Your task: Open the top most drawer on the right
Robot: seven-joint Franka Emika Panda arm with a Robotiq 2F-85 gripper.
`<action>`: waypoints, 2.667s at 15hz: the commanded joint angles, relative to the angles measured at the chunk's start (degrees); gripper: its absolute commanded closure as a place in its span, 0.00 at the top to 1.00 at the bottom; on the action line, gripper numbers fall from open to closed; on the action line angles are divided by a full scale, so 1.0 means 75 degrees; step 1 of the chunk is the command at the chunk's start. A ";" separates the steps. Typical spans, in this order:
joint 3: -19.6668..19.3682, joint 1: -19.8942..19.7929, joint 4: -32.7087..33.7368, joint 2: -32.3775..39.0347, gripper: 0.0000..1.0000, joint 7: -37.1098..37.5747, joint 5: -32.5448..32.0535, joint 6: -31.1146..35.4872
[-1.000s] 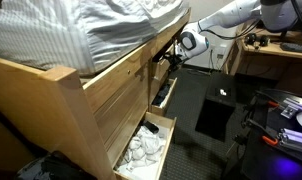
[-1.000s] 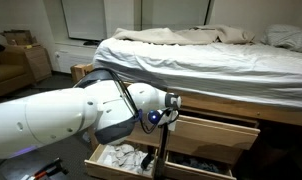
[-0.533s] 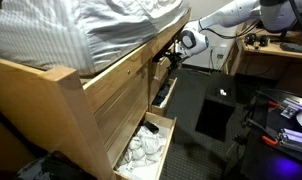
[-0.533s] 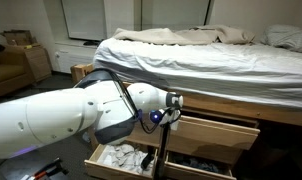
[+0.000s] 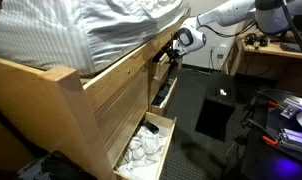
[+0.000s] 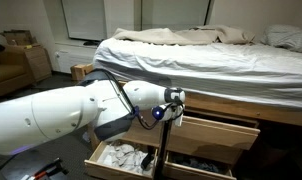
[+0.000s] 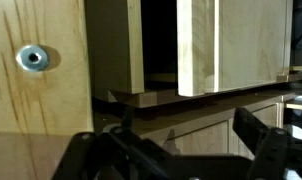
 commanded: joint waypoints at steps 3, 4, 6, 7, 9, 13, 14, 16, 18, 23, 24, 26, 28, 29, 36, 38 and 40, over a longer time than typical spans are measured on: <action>-0.0407 0.0444 0.0965 0.0409 1.00 0.0280 -0.0156 0.0311; -0.0584 0.0591 0.1273 0.0505 1.00 0.0254 -0.0172 0.0248; -0.0486 0.0319 0.0746 0.0285 1.00 0.0141 -0.0020 0.0075; -0.0547 0.0382 0.0904 0.0343 1.00 0.0149 -0.0018 0.0072; -0.0529 0.0383 0.0890 0.0361 1.00 0.0149 -0.0017 0.0071; -0.0491 0.0471 0.0897 0.0515 1.00 0.0422 -0.0170 0.0310; -0.0508 0.0564 0.1017 0.0636 1.00 0.0569 -0.0218 0.0402; -0.1167 0.0902 0.1010 0.0526 1.00 0.1077 0.0132 0.0058; -0.0844 0.0680 0.0908 0.0589 1.00 0.0791 0.0017 0.0119; -0.1601 0.1073 0.1043 0.0489 1.00 0.1291 0.0413 -0.0370; -0.1294 0.0895 0.1027 0.0580 1.00 0.1234 0.0220 -0.0404; -0.1548 0.0948 0.1118 0.0582 1.00 0.1447 0.0331 -0.0763; -0.1861 0.1064 0.1300 0.0582 1.00 0.1591 0.0564 -0.1064; -0.2149 0.1173 0.0960 0.0414 1.00 0.1842 0.0541 -0.1036; -0.2354 0.1359 0.1145 0.0567 1.00 0.2065 0.0481 -0.1088; -0.2773 0.1621 0.1104 0.0510 1.00 0.2341 0.0588 -0.1205; -0.2718 0.1625 0.1216 0.0575 1.00 0.2343 0.0474 -0.1203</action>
